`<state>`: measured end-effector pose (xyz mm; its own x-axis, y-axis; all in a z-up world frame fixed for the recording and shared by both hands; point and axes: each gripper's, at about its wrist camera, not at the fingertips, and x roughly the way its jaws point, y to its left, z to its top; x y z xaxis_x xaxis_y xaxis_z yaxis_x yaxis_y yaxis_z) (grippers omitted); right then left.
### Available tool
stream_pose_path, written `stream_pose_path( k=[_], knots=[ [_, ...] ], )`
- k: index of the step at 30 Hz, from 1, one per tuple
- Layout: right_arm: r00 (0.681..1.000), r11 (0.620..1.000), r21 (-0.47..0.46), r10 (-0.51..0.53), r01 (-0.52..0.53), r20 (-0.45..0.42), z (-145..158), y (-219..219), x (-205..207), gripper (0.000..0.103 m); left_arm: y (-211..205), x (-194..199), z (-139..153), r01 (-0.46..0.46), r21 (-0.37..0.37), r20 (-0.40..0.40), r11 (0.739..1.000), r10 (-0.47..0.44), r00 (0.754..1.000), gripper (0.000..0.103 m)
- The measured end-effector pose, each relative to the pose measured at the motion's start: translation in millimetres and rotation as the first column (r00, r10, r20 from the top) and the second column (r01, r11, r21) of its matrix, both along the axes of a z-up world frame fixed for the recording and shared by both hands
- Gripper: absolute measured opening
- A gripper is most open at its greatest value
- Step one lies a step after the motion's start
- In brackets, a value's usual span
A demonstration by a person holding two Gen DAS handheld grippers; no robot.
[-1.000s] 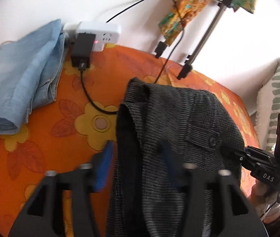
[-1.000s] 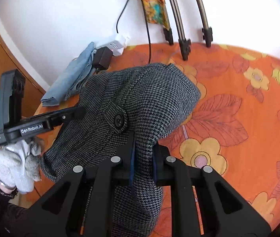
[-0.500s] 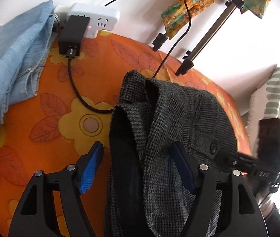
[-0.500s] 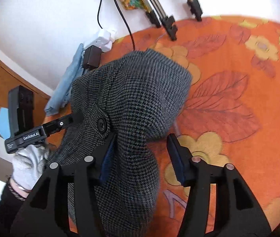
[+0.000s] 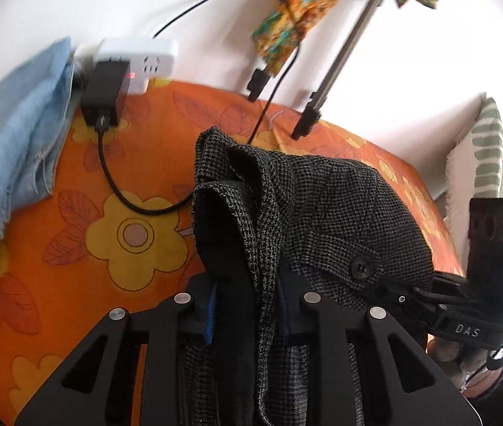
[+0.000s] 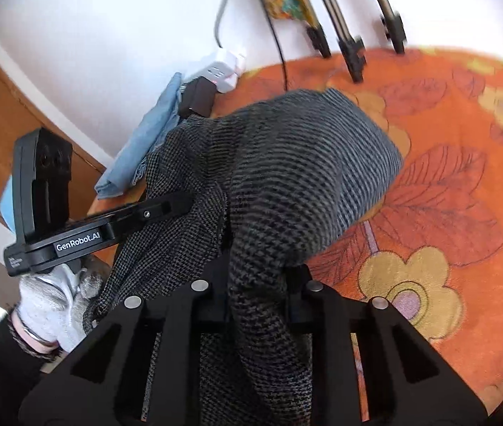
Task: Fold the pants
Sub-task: 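Lift the folded shorts with both grippers holding the folded edge, then carry the lifted shorts with both grippers toward the folded blue jeans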
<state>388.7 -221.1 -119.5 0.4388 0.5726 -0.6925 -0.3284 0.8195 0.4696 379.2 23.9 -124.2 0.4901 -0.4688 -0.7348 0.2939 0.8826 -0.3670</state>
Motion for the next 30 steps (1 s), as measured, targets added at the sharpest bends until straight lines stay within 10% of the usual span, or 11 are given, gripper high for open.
stream_pose_path(
  k=[30],
  knots=[
    [0.919,0.990,-0.138,0.079,-0.028,0.387,159,68,-122,0.019,31,-118,133,-0.080,0.083,0.372,0.993,0.044,0.927,0.019]
  ],
)
